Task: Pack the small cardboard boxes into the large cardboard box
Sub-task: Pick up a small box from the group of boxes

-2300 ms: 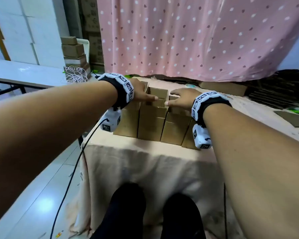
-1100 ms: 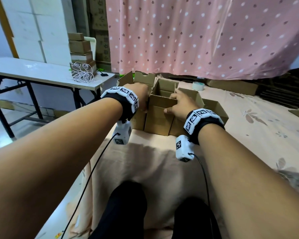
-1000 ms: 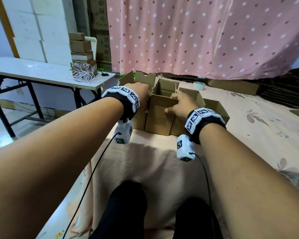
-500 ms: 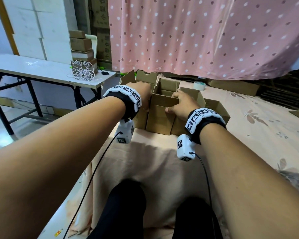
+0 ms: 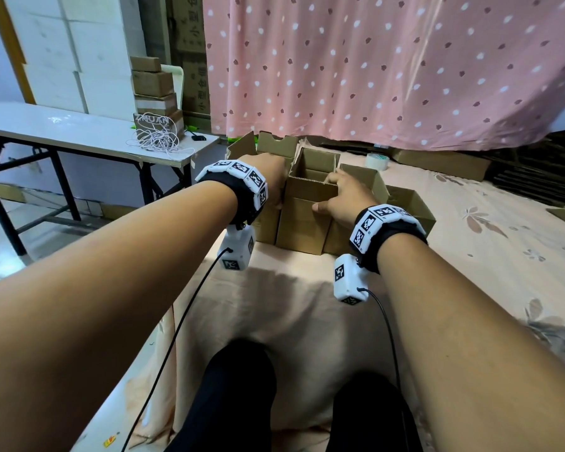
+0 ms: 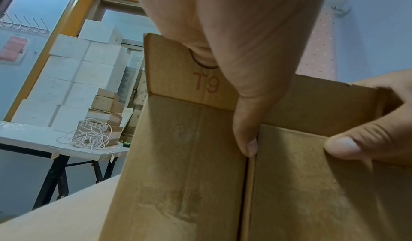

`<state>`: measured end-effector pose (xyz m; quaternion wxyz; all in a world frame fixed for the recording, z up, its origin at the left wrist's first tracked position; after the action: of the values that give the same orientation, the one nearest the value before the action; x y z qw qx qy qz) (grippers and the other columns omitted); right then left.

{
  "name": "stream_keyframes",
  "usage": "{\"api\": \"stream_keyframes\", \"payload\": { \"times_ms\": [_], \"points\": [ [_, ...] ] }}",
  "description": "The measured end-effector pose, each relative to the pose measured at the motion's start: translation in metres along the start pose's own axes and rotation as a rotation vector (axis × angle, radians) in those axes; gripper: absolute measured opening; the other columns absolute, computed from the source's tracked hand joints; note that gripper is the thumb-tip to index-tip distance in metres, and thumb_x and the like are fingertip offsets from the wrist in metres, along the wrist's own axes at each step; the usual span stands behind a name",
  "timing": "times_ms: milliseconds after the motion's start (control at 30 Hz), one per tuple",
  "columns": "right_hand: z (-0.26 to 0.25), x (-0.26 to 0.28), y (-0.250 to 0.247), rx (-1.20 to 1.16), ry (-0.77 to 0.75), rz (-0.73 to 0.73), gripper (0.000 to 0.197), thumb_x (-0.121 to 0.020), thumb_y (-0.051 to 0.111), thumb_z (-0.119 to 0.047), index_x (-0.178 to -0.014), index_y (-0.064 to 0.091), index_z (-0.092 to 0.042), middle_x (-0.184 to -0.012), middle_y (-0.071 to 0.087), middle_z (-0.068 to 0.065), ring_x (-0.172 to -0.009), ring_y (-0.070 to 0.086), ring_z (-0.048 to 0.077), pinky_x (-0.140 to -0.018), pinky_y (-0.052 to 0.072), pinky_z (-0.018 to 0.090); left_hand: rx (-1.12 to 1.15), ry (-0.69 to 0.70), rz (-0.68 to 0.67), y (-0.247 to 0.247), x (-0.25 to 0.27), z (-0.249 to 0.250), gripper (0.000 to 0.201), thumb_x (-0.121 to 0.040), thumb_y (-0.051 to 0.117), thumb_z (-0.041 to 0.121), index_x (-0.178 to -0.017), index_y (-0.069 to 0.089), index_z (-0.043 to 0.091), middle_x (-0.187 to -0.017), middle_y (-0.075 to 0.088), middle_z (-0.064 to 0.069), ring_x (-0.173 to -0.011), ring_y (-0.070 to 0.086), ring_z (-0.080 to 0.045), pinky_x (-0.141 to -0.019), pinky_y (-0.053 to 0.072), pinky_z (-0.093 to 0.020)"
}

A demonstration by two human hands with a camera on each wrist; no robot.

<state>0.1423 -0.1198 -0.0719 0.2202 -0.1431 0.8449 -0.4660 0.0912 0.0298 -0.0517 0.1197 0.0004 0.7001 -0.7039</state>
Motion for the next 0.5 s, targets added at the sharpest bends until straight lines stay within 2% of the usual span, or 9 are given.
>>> {"api": "stream_keyframes", "payload": {
  "times_ms": [67, 133, 200, 300, 333, 433, 500],
  "points": [
    [0.0, 0.001, 0.0, 0.0, -0.005, 0.003, 0.029, -0.081, 0.082, -0.024, -0.093, 0.055, -0.023, -0.168, 0.024, -0.003, -0.148, 0.036, 0.022, -0.11, 0.031, 0.028, 0.002, -0.01, 0.018, -0.001, 0.001, -0.001, 0.025, -0.086, 0.076, 0.029, -0.074, 0.056, 0.02, -0.072, 0.05, 0.0, -0.068, 0.051, -0.022, -0.058, 0.04, -0.026],
    [0.001, 0.0, 0.0, 0.002, -0.003, 0.0, 0.028, -0.082, 0.082, -0.024, -0.093, 0.057, -0.023, -0.167, 0.024, -0.003, -0.148, 0.036, 0.022, -0.111, 0.03, 0.028, 0.02, -0.021, 0.024, -0.001, 0.001, -0.002, 0.023, -0.086, 0.076, 0.03, -0.077, 0.058, 0.019, -0.074, 0.053, -0.002, -0.067, 0.052, -0.023, -0.056, 0.037, -0.026],
    [0.0, -0.003, 0.001, 0.001, -0.002, -0.008, 0.026, -0.081, 0.082, -0.024, -0.096, 0.061, -0.023, -0.167, 0.025, -0.004, -0.148, 0.035, 0.022, -0.113, 0.029, 0.029, 0.012, -0.016, 0.012, -0.001, 0.002, -0.001, 0.029, -0.085, 0.077, 0.029, -0.072, 0.053, 0.019, -0.084, 0.056, -0.004, -0.076, 0.053, -0.024, -0.066, 0.04, -0.027],
    [0.0, -0.009, 0.004, 0.029, -0.014, -0.01, 0.038, -0.079, 0.084, -0.026, -0.114, 0.068, -0.023, -0.166, 0.027, -0.004, -0.148, 0.035, 0.024, -0.116, 0.029, 0.03, 0.016, -0.025, 0.007, -0.002, 0.001, -0.002, 0.024, -0.085, 0.077, 0.027, -0.082, 0.055, 0.018, -0.089, 0.057, -0.003, -0.079, 0.053, -0.023, -0.071, 0.044, -0.029],
    [0.0, -0.011, 0.004, 0.029, -0.017, -0.001, 0.038, -0.079, 0.084, -0.025, -0.113, 0.069, -0.023, -0.166, 0.029, -0.004, -0.148, 0.036, 0.024, -0.116, 0.03, 0.03, 0.015, -0.03, -0.004, -0.003, 0.0, -0.002, 0.023, -0.083, 0.078, 0.028, -0.085, 0.058, 0.018, -0.09, 0.059, -0.005, -0.079, 0.055, -0.024, -0.071, 0.045, -0.03],
    [-0.004, -0.013, 0.001, 0.036, -0.049, 0.035, 0.022, -0.076, 0.086, -0.024, -0.091, 0.069, -0.028, -0.16, 0.039, 0.004, -0.146, 0.036, 0.029, -0.113, 0.032, 0.032, 0.036, -0.051, -0.042, -0.003, -0.002, -0.004, 0.031, -0.074, 0.086, 0.033, -0.09, 0.071, 0.011, -0.09, 0.068, -0.008, -0.079, 0.064, -0.029, -0.068, 0.049, -0.032],
    [-0.009, -0.014, -0.005, 0.062, -0.087, 0.07, 0.02, -0.075, 0.087, -0.022, -0.089, 0.074, -0.025, -0.158, 0.04, 0.007, -0.148, 0.029, 0.03, -0.116, 0.029, 0.035, 0.049, -0.056, -0.03, -0.006, -0.003, -0.005, 0.034, -0.072, 0.087, 0.033, -0.094, 0.073, 0.01, -0.091, 0.071, -0.01, -0.079, 0.066, -0.03, -0.069, 0.051, -0.032]
  ]
}}
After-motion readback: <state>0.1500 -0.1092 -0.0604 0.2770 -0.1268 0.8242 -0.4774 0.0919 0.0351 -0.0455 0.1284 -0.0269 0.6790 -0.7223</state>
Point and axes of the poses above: each hand's wrist, its own x-axis away from the middle knuckle, its own y-axis out of the palm, z = x × y, the point moved 9 cm from there along -x, towards the middle knuckle
